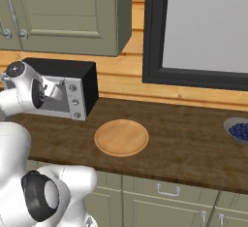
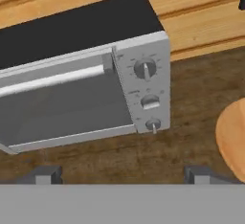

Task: Pick up the kebab skewer and baguette bread, and place them inside the toaster oven. Close the toaster oven door and start by setting the timer.

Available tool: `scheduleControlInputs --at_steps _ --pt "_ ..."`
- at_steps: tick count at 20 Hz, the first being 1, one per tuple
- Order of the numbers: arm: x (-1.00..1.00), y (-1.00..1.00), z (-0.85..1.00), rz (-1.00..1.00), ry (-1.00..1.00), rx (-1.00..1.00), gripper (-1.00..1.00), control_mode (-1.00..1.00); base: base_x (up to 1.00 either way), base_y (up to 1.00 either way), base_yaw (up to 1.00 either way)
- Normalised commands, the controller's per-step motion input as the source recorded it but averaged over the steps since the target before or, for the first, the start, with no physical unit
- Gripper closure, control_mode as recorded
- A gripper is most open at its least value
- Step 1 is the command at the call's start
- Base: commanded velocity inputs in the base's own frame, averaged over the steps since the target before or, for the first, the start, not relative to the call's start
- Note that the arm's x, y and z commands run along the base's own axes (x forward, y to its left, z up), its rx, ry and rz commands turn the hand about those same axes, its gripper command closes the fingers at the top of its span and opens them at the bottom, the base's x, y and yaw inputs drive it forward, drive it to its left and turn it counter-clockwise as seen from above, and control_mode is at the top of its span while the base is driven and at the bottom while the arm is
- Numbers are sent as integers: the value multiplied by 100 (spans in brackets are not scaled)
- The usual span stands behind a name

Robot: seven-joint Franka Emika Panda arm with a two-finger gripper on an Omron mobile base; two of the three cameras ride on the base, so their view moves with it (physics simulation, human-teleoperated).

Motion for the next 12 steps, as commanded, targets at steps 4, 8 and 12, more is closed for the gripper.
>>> scheduleControlInputs --at_steps 4,8,12 --pt "-34 -21 -2 4 26 -72 -100 -100 0 0 0" --pt "-11 -5 -1 11 22 -82 -100 -100 0 0 0" --pt "-8 -8 0 28 28 -84 -100 -100 0 0 0"
